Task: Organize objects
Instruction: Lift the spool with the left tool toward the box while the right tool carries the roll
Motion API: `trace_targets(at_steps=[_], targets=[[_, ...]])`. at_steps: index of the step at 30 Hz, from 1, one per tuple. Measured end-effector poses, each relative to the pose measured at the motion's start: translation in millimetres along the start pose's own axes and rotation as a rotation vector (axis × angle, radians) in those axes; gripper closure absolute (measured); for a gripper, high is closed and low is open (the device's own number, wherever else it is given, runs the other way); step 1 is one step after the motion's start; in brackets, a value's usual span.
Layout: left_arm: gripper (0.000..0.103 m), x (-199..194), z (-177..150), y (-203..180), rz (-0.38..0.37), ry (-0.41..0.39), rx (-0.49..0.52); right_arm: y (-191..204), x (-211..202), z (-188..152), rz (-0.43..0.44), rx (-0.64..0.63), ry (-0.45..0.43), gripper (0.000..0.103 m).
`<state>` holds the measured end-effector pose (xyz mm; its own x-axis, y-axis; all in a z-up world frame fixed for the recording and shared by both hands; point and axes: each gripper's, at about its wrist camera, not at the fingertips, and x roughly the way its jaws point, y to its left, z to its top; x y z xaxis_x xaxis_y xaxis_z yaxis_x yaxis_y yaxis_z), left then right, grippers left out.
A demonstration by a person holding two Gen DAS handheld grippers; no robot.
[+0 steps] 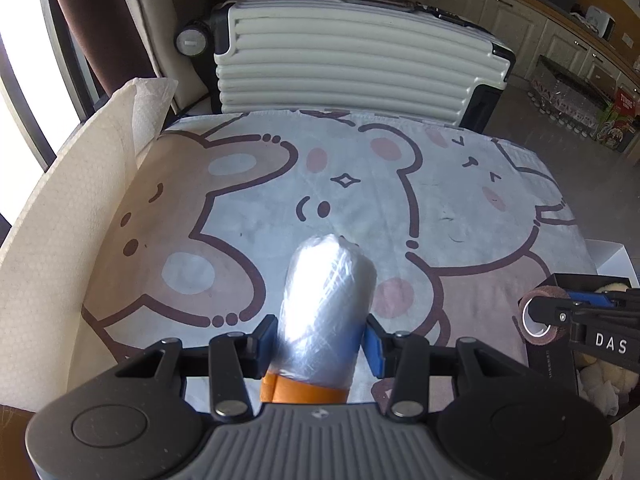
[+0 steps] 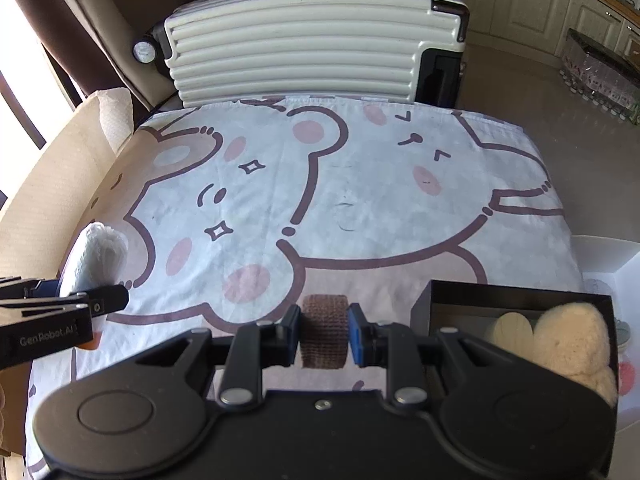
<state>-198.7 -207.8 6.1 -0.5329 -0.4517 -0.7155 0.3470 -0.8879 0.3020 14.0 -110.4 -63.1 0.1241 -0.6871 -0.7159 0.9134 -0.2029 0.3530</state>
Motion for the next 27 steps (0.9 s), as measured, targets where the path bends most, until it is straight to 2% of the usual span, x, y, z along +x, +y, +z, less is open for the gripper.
trace_targets(at_steps=[13, 23, 27], targets=[[0.057, -29, -4, -22, -0.010, -0.047, 0.011, -9, -40, -9, 0.001, -0.009, -0.062, 0.077], [0.057, -32, -4, -44, -0.067, -0.045, -0.025, -31, -55, -13, -0.010, 0.023, -0.091, 0.077], [0.057, -32, -3, -61, -0.081, -0.053, -0.010, -47, -59, -16, -0.026, 0.042, -0.099, 0.077]])
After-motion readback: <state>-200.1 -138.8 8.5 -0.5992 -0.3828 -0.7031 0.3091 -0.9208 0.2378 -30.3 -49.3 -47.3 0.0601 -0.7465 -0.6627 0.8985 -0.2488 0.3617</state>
